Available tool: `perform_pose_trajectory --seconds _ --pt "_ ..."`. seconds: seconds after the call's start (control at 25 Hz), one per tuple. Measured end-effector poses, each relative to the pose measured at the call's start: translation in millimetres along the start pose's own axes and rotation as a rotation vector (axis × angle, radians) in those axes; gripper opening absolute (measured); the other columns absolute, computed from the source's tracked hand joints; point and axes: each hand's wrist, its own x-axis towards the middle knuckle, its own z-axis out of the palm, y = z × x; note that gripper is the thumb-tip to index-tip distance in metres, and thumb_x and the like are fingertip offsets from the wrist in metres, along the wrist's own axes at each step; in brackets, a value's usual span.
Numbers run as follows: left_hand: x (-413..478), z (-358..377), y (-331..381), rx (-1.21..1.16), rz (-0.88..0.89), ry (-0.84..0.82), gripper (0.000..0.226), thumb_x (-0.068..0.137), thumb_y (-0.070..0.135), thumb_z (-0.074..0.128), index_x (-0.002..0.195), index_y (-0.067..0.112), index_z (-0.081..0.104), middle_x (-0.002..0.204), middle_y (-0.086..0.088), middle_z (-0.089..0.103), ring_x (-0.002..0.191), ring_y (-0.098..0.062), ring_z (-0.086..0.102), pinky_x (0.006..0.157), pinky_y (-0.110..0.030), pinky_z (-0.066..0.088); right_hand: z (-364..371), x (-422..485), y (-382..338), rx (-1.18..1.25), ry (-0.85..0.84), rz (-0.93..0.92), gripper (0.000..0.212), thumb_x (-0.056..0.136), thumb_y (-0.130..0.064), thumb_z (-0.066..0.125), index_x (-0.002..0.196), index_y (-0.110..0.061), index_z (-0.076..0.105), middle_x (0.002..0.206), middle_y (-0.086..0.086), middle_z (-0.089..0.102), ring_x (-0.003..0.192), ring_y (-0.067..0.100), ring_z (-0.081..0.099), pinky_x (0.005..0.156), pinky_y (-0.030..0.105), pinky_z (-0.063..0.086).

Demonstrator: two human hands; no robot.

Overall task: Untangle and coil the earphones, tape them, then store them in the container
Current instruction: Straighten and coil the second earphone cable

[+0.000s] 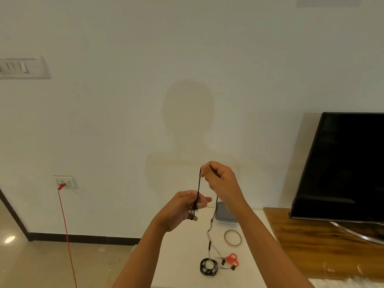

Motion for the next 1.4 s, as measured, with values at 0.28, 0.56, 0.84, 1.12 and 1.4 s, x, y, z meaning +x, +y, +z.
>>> perform_pose_trajectory --seconds 0.28,0.56,0.84,1.12,1.4 --pt "-9.6 9.2 25.1 -0.495 0.064 -0.193 0.033 0.098 0.024 0.040 0.083 0.005 0.062 0.113 -0.019 0.066 0.110 -0.043 0.062 0.074 -0.067 0.051 6.7 11.0 82.9 0.019 0.017 0.224 0.029 0.087 -0.007 0.061 0.070 -0.028 0.071 0.073 -0.009 0.071 0.072 0.015 0.063 0.076 0.034 0.054" --pt "9.6 -8.6 30.3 -0.226 0.188 0.185 0.031 0.100 0.025 0.042 0.077 0.014 0.060 0.124 -0.004 0.066 0.119 -0.027 0.059 0.079 -0.046 0.052 21.5 -53.6 63.8 -0.089 -0.224 0.140 0.027 0.091 -0.017 0.056 0.068 -0.027 0.067 0.067 -0.010 0.064 0.057 0.006 0.049 0.057 0.019 0.040" --pt "1.5 0.1 11.4 -0.057 0.077 0.032 0.034 0.101 0.024 0.040 0.091 0.003 0.065 0.096 -0.016 0.070 0.110 -0.031 0.064 0.079 -0.057 0.048 0.7 -11.9 -1.0 -0.073 -0.036 -0.072 0.022 0.093 -0.013 0.055 0.073 -0.016 0.063 0.064 -0.010 0.061 0.058 0.000 0.053 0.058 0.012 0.042" --pt "-8.2 13.8 40.5 -0.536 0.154 -0.123 0.035 0.098 0.027 0.038 0.079 0.007 0.059 0.086 -0.013 0.069 0.107 -0.040 0.063 0.075 -0.066 0.052 -2.1 16.7 52.1 0.162 -0.167 0.283 0.018 0.089 -0.027 0.062 0.081 -0.014 0.073 0.077 0.008 0.065 0.065 0.024 0.053 0.056 0.025 0.043" --pt "7.0 -8.2 34.2 -0.231 0.201 0.147 0.032 0.098 0.029 0.041 0.078 0.013 0.060 0.122 -0.006 0.067 0.122 -0.027 0.057 0.087 -0.050 0.052 18.8 -51.1 46.3 0.204 -0.387 0.490 0.038 0.101 -0.029 0.041 0.095 -0.006 0.071 0.078 0.012 0.073 0.045 0.011 0.050 0.048 0.020 0.039"
